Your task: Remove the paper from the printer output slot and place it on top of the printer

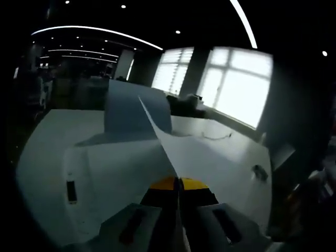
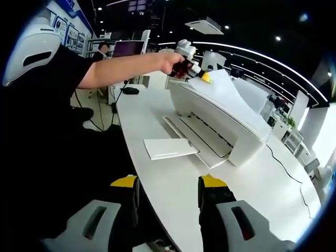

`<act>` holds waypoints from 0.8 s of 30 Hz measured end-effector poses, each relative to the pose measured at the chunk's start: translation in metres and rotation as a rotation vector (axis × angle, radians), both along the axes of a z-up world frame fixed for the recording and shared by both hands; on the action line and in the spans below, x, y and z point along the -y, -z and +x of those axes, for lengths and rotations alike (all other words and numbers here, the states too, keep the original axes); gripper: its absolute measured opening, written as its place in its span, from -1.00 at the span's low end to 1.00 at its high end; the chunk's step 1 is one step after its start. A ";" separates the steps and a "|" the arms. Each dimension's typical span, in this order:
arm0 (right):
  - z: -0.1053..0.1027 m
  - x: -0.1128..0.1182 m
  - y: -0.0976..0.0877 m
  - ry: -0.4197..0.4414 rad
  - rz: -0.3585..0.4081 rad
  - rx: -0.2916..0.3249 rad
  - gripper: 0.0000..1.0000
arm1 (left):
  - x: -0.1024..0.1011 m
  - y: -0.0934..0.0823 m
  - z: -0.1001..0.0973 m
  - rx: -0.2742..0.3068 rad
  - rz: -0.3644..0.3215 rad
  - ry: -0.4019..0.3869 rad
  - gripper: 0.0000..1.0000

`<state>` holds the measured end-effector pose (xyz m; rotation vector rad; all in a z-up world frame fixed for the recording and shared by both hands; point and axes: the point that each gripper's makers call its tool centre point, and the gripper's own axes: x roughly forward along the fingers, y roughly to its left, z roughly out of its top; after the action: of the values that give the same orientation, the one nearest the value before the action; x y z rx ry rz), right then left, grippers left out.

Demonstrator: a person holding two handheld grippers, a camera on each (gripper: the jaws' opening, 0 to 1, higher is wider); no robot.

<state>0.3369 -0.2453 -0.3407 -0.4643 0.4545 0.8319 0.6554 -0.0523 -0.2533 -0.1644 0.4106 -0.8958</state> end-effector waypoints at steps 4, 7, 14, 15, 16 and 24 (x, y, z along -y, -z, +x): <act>0.000 -0.001 0.000 -0.002 0.000 0.000 -0.19 | -0.001 0.002 0.002 0.003 0.014 -0.005 -0.89; 0.000 0.000 0.000 -0.001 0.001 0.000 -0.19 | -0.002 0.004 0.003 0.001 0.020 -0.012 -0.89; 0.000 -0.001 0.001 -0.004 0.000 -0.001 -0.19 | -0.004 0.005 0.005 0.001 0.032 -0.017 -0.88; 0.000 -0.001 0.001 -0.004 0.000 -0.001 -0.19 | -0.004 0.005 0.005 0.001 0.034 -0.017 -0.88; 0.000 -0.001 0.001 -0.005 -0.001 -0.001 -0.19 | -0.004 0.005 0.005 0.002 0.035 -0.017 -0.88; -0.001 -0.001 -0.001 -0.007 -0.003 0.005 -0.19 | -0.009 0.007 0.010 0.054 0.117 -0.033 -0.70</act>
<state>0.3358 -0.2444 -0.3397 -0.4704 0.4497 0.8366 0.6650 -0.0430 -0.2601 -0.0399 0.4080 -0.8399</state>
